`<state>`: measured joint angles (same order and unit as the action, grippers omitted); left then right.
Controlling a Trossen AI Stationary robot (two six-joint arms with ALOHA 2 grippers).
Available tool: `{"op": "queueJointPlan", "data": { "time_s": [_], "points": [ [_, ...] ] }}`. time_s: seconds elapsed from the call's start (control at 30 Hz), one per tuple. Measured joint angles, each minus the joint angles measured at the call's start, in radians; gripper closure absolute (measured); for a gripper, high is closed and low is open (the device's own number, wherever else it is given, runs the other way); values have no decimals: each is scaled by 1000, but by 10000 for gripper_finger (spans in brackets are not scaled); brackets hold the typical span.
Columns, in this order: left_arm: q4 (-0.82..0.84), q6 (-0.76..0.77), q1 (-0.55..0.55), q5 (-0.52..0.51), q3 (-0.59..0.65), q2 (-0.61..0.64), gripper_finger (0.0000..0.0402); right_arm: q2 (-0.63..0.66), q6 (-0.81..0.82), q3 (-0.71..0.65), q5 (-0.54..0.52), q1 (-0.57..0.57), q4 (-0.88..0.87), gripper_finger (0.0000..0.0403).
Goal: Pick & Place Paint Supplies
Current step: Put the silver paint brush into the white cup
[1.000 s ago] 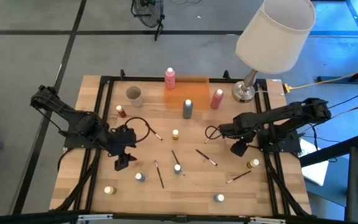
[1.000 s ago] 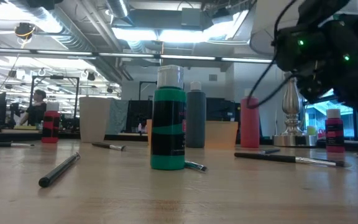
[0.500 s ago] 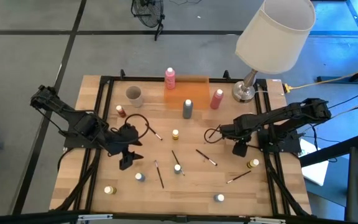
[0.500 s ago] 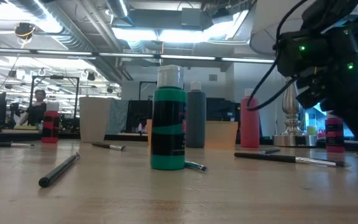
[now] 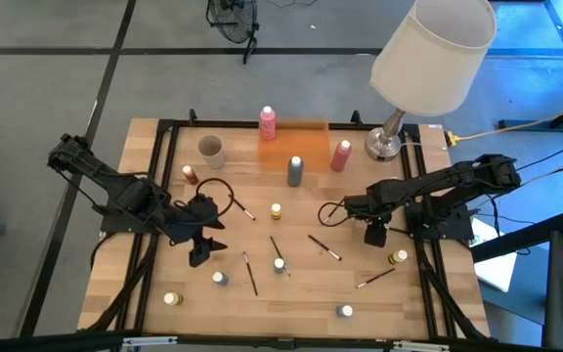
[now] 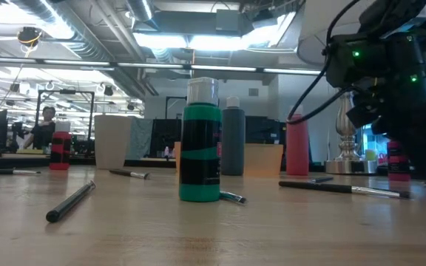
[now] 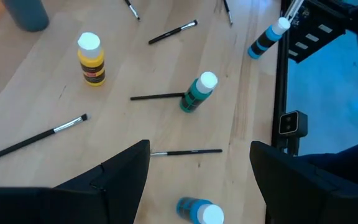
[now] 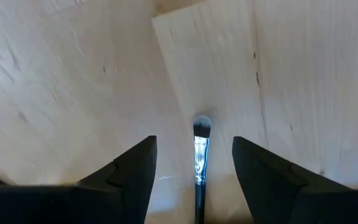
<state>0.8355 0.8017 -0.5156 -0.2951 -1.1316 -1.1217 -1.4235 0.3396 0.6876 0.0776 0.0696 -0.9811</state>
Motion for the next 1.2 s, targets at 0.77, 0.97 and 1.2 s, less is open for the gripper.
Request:
{"op": "queueJointPlan", "data": {
  "time_s": [0.77,0.97,1.2],
  "points": [
    [-10,41,0,3,0,0,128,0,38,-27,15,0,18,190],
    [-10,53,0,5,0,0,128,0,38,-27,15,2,17,190],
    [-10,52,0,9,0,0,128,0,38,-27,15,2,25,190]
  ]
}}
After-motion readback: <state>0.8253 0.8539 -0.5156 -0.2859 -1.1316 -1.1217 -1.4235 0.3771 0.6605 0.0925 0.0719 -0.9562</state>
